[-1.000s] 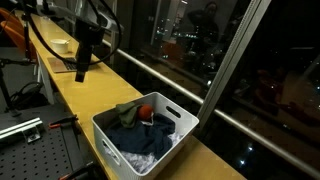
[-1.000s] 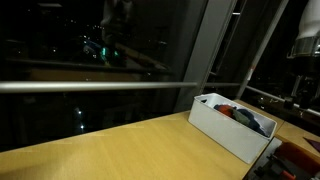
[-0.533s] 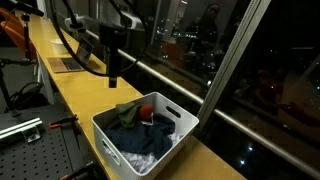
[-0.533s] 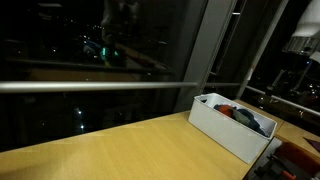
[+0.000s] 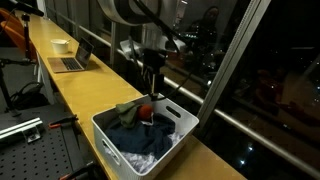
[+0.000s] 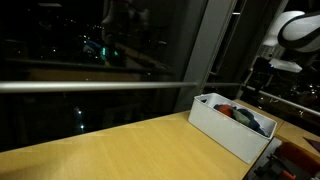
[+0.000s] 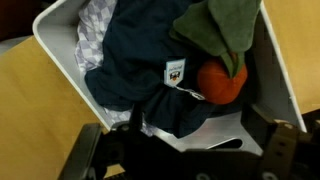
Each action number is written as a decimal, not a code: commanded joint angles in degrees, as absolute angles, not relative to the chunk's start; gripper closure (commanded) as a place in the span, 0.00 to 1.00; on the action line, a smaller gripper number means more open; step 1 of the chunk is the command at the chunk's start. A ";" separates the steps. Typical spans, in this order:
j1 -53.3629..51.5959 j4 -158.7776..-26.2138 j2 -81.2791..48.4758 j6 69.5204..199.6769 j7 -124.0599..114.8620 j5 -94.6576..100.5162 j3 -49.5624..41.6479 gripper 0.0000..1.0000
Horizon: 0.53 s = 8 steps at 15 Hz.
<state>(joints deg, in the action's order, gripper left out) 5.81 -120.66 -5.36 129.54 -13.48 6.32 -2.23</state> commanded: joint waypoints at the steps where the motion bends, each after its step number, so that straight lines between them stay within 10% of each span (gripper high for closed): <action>1: 5.15 -110.14 -18.23 128.49 -12.23 2.93 -3.18 0.00; 8: 6.17 -100.87 -33.09 126.06 -12.04 -5.88 -3.10 0.00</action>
